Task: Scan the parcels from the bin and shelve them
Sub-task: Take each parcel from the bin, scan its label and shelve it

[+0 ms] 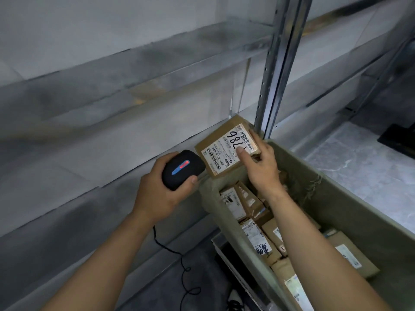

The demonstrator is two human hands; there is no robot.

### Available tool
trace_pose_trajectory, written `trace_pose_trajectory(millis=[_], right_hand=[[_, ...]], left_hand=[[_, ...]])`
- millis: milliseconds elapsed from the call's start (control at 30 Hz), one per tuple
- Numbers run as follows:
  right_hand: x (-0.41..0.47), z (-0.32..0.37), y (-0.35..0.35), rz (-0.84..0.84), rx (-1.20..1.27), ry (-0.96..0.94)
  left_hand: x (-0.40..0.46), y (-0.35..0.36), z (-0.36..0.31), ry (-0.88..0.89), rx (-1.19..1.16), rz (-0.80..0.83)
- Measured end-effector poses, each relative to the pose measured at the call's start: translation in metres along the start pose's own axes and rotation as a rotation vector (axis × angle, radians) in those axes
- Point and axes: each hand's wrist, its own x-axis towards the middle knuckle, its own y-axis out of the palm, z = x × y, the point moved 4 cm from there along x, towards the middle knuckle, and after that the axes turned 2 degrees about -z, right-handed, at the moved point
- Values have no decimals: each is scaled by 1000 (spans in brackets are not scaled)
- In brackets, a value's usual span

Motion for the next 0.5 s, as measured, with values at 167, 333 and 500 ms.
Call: trace_pose_trajectory(millis=[167,333,500], right_hand=[[-15,26,26,97,-69,-93],[-33,51,46,162,-104,-156],[-61,68,62,222,-126,-164]], left_hand=[[-30,-43,5,31,47,-10],[-61,-76,15,29,93,-30],[-92,-101,16,19,96,-55]])
